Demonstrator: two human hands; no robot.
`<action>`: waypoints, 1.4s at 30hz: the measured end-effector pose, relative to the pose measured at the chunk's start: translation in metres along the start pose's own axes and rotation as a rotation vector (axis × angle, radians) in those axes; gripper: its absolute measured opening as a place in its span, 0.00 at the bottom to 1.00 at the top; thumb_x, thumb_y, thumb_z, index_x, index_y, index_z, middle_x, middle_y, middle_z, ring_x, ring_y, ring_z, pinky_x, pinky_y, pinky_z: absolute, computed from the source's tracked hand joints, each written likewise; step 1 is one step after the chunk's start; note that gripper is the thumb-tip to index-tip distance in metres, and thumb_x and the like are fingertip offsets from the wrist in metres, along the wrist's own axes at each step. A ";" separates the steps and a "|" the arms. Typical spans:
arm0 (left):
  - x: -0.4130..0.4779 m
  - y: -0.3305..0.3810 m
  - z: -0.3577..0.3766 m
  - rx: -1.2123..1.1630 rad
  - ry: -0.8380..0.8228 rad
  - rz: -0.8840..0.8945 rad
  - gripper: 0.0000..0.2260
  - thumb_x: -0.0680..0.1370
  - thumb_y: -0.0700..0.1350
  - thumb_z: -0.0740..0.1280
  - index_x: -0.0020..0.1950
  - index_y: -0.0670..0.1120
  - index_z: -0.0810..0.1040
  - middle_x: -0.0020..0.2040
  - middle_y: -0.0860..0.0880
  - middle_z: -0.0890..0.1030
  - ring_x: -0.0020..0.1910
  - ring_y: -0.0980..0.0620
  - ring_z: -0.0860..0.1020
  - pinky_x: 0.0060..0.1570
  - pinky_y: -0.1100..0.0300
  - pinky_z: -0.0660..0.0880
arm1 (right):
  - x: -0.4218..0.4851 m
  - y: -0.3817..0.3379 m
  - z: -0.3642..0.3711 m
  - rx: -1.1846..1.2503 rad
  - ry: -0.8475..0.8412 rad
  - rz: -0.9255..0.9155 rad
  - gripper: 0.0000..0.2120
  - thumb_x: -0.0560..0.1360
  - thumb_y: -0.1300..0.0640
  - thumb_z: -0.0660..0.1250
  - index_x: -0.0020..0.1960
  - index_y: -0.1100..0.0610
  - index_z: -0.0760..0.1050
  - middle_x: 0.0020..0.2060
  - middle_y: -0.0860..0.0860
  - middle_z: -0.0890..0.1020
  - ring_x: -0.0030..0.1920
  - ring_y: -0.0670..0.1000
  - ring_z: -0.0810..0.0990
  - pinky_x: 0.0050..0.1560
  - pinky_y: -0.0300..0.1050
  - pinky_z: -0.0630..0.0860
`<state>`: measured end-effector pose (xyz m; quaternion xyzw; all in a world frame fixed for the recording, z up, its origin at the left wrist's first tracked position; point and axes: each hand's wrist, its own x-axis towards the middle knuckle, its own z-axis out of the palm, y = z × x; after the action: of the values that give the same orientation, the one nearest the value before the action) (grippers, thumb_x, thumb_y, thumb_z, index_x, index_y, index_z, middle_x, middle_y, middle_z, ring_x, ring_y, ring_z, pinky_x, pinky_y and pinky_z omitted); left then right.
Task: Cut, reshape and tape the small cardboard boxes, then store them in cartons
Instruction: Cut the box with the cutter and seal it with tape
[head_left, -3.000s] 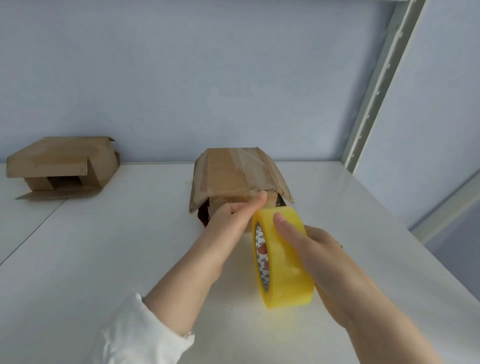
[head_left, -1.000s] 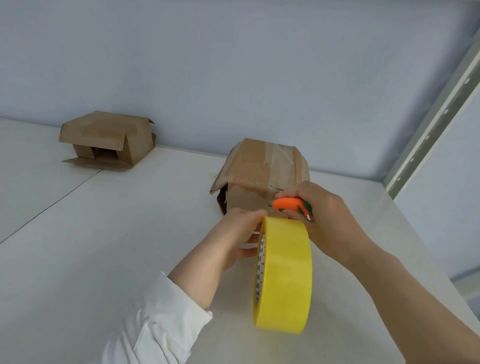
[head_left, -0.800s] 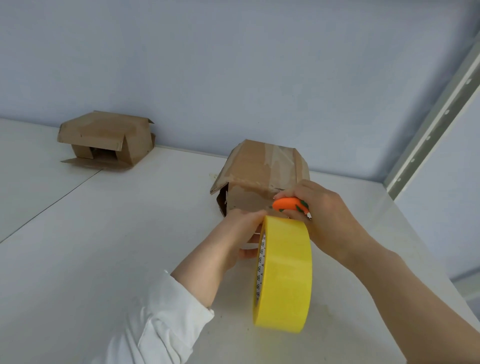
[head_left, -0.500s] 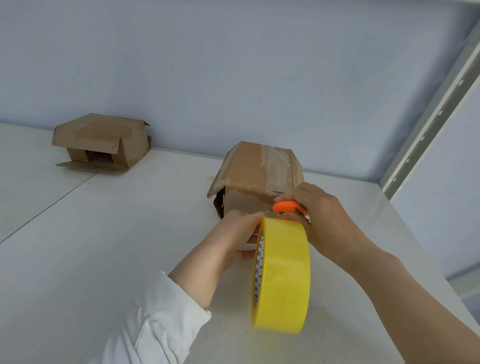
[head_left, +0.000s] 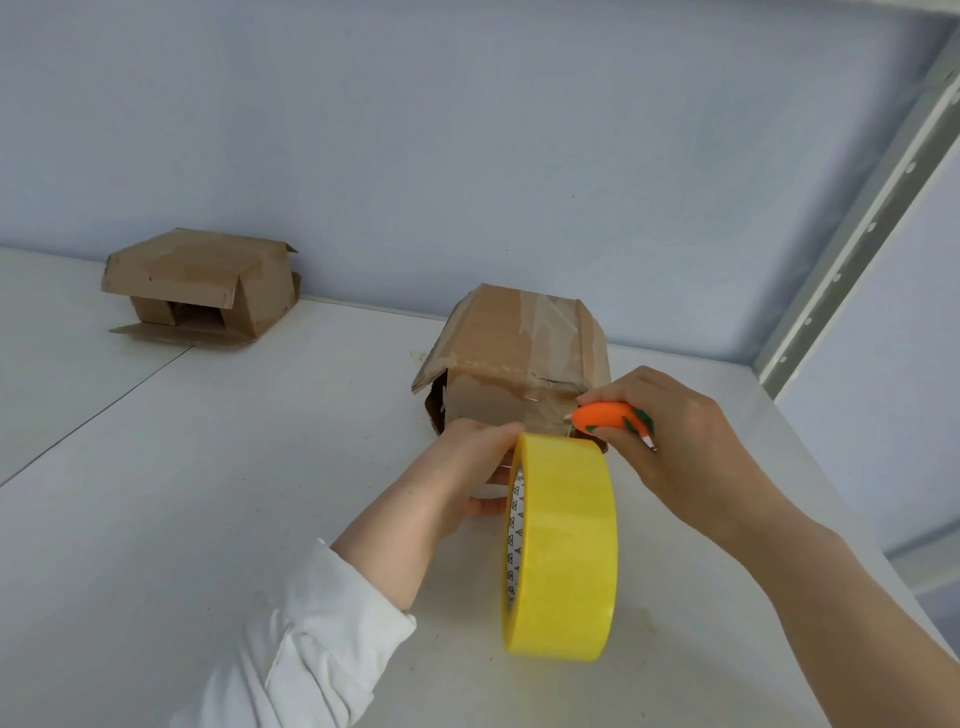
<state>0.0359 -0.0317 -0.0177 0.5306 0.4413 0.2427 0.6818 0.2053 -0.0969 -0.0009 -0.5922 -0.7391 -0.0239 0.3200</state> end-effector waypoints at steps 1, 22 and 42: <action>0.000 0.000 0.000 0.002 0.004 0.000 0.09 0.77 0.43 0.63 0.38 0.45 0.77 0.30 0.51 0.75 0.36 0.52 0.75 0.39 0.58 0.76 | -0.001 0.001 0.002 -0.020 -0.021 0.001 0.08 0.71 0.65 0.71 0.49 0.58 0.80 0.43 0.51 0.80 0.42 0.47 0.76 0.47 0.27 0.68; -0.018 0.003 -0.002 0.003 -0.087 0.047 0.12 0.77 0.45 0.64 0.33 0.48 0.74 0.24 0.56 0.73 0.25 0.60 0.73 0.33 0.64 0.71 | 0.044 -0.002 0.019 -0.162 -0.033 -0.025 0.20 0.71 0.59 0.71 0.62 0.54 0.71 0.56 0.53 0.74 0.54 0.55 0.73 0.50 0.40 0.64; -0.109 -0.006 -0.060 0.066 0.291 0.754 0.06 0.74 0.44 0.65 0.38 0.45 0.76 0.31 0.58 0.79 0.33 0.66 0.75 0.38 0.75 0.68 | 0.032 -0.135 0.026 0.702 -0.032 -0.025 0.12 0.73 0.59 0.69 0.50 0.44 0.73 0.45 0.35 0.79 0.51 0.38 0.78 0.53 0.36 0.75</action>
<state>-0.0701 -0.0904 0.0118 0.6370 0.3153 0.5339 0.4580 0.0711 -0.0989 0.0408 -0.4372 -0.7145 0.2371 0.4921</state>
